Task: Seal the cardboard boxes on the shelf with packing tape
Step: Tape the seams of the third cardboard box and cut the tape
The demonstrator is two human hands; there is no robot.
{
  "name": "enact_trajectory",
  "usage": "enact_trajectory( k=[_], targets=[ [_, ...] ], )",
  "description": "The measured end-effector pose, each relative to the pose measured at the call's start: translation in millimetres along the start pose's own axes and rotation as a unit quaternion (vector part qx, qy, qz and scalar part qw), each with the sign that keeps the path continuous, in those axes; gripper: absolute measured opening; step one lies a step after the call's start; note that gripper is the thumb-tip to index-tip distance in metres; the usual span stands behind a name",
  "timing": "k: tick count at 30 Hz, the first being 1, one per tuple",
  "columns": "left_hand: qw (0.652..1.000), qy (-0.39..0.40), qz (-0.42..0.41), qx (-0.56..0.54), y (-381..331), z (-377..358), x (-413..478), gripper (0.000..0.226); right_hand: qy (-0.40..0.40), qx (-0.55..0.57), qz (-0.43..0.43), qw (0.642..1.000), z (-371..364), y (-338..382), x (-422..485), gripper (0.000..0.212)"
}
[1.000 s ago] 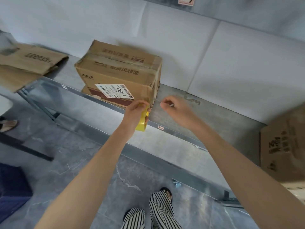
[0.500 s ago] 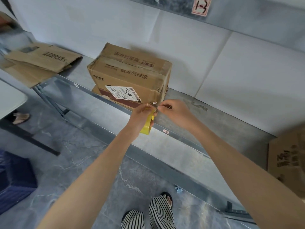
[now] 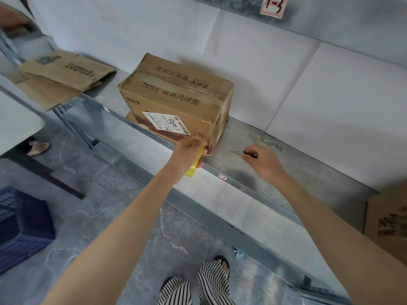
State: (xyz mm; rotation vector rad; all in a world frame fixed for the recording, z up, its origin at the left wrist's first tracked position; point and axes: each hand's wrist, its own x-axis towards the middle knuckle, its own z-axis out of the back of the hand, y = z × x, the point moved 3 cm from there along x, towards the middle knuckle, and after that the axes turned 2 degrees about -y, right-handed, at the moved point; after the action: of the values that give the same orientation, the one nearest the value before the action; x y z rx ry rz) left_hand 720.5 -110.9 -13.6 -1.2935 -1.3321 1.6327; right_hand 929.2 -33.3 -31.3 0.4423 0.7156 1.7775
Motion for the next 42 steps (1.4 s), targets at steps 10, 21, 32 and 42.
enact_trajectory(
  k=[10, 21, 32, 42],
  targets=[
    [0.998, -0.036, -0.015, 0.052, 6, -4, 3, 0.022, -0.012, -0.134, -0.022, 0.991, -22, -34, 16, 0.03],
    [0.984, -0.098, -0.025, 0.144, 3, -9, -1, 0.006, -0.098, -0.034, 0.257, 0.961, 39, 144, 88, 0.044],
    [0.969, -0.152, -0.015, 0.192, 10, 15, -11, 0.018, 0.088, -0.159, 0.172, 0.968, 27, 129, 119, 0.068],
    [0.948, -0.158, -0.085, 0.261, -2, 68, 9, 0.028, 0.072, -0.159, 0.103, 0.979, 27, 122, 99, 0.064]
  ],
)
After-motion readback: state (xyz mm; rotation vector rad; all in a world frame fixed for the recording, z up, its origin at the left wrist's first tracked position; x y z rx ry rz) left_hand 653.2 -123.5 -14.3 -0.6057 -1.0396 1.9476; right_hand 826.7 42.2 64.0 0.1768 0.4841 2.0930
